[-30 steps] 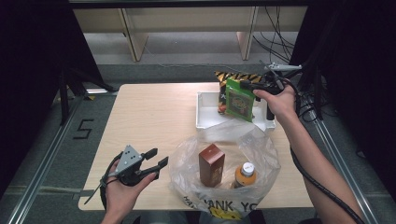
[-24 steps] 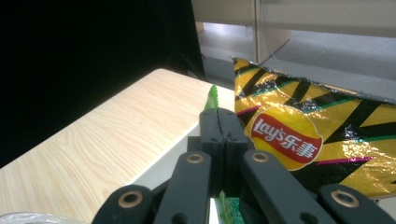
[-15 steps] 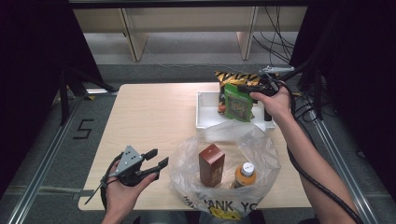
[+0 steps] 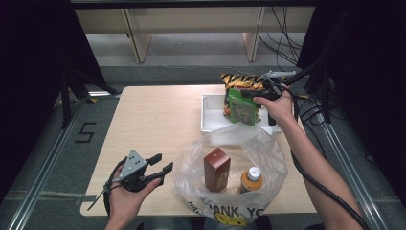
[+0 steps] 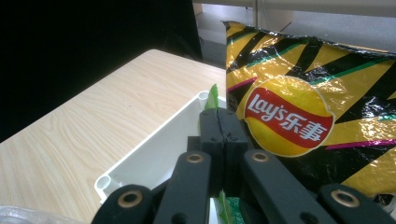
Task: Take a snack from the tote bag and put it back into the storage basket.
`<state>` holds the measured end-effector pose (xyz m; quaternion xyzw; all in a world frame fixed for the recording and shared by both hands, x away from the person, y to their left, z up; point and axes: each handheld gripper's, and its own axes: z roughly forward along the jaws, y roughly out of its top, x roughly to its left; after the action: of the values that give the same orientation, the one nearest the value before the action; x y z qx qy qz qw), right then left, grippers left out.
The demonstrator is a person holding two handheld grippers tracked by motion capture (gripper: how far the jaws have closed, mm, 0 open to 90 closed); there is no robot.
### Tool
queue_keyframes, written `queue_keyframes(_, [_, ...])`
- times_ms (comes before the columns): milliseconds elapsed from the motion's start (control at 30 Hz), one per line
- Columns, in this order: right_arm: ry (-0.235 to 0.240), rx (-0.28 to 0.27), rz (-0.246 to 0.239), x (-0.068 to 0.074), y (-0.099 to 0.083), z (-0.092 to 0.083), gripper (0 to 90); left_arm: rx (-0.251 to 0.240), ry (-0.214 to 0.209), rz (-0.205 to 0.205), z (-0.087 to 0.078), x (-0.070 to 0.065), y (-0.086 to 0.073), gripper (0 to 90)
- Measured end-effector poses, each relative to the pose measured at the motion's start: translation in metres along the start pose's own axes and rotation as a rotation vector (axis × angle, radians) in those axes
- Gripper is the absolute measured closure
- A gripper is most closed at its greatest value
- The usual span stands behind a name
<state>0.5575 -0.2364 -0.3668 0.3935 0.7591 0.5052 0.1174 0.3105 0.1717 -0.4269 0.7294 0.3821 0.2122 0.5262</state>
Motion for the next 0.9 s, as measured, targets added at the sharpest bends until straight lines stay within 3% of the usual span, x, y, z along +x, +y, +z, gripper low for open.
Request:
queue_keyframes(133, [-0.014,-0.018,-0.012,-0.002,-0.002,0.005,90.0,0.0,0.001,0.0,0.0,0.0,0.0,46.7])
queue_keyframes(233, [0.001,0.003,0.008,-0.001,-0.001,0.006,90.0,0.01,0.007,-0.014,0.0,-0.001,-0.001,46.7])
queue_keyframes(300, [-0.002,-0.008,-0.025,-0.004,-0.001,0.008,90.0,0.009,0.009,-0.015,0.0,-0.001,-0.001,46.7])
queue_keyframes(333, [-0.004,-0.003,0.022,-0.001,-0.001,0.008,90.0,0.008,0.009,-0.016,-0.001,-0.001,-0.001,46.7])
queue_keyframes(433, [-0.001,-0.006,0.007,-0.002,0.0,0.011,90.0,0.008,0.01,-0.017,-0.001,0.0,-0.001,46.7])
queue_keyframes(467, [-0.011,-0.015,-0.023,-0.005,0.0,0.012,90.0,0.007,0.006,-0.002,-0.001,0.0,-0.001,46.7])
queue_keyframes(567, [-0.003,-0.002,0.015,-0.004,0.0,0.013,90.0,0.001,-0.001,-0.009,0.0,0.001,-0.002,46.7])
queue_keyframes(633, [-0.012,-0.014,-0.023,-0.008,-0.003,0.017,90.0,0.005,0.002,-0.011,0.0,0.0,-0.002,46.7])
queue_keyframes(700, [-0.01,0.019,-0.01,-0.009,-0.004,0.016,90.0,0.005,0.002,-0.011,0.0,0.0,-0.002,46.7])
queue_keyframes(767, [-0.018,0.017,-0.001,-0.009,-0.006,0.018,90.0,0.003,0.0,-0.009,0.0,0.0,-0.002,46.7])
queue_keyframes(800, [-0.035,0.019,-0.052,-0.013,-0.007,0.018,90.0,0.004,0.003,-0.008,0.0,0.0,-0.002,46.7])
queue_keyframes(833, [-0.036,0.019,-0.065,-0.015,-0.008,0.018,89.9,0.004,0.003,-0.008,0.0,0.0,-0.002,46.7])
queue_keyframes(900, [-0.034,0.028,-0.048,-0.014,-0.008,0.018,89.7,0.007,0.003,-0.004,-0.001,0.0,-0.002,46.7])
